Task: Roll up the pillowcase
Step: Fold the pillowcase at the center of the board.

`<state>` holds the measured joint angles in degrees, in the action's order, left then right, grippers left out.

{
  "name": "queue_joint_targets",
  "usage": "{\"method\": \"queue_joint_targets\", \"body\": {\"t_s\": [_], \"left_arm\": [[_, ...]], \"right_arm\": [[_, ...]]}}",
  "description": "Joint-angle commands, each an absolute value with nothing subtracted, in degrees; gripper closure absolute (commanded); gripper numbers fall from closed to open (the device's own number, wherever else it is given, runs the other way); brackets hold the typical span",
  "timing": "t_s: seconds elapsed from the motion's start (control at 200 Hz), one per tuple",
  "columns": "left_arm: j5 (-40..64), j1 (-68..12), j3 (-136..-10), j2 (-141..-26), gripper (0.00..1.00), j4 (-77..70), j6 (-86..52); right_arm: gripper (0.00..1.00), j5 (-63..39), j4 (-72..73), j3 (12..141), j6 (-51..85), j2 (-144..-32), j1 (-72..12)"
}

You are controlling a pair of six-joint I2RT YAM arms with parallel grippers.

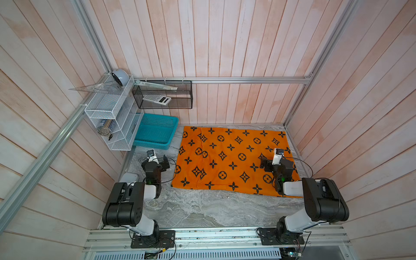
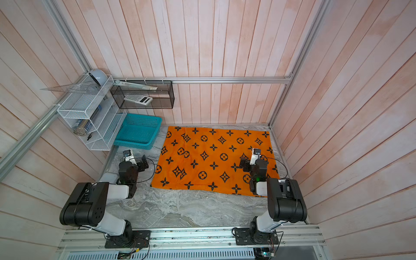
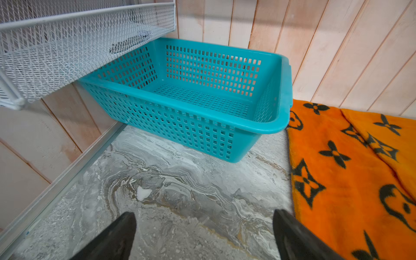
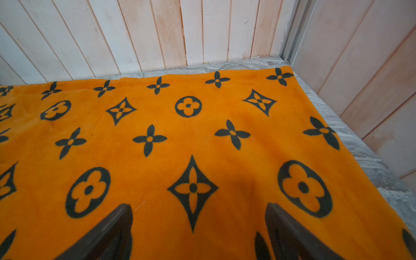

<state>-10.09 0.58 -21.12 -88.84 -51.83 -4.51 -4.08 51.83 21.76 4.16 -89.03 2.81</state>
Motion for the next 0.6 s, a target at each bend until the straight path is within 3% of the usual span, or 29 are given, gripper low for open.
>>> {"method": "queue_joint_targets", "body": {"t_s": [0.0, 0.595], "left_arm": [[-8.79, 0.73, -21.89, -89.35, 0.00, -51.84, -4.13], [-8.26, 0.77, -21.96, -89.27, 0.00, -51.86, -4.16]], "right_arm": [[0.02, -3.39, 52.12, 21.78, 3.25, -89.16, 2.71], [0.02, -3.25, 52.01, 21.88, 3.28, -89.13, 2.63]]}}
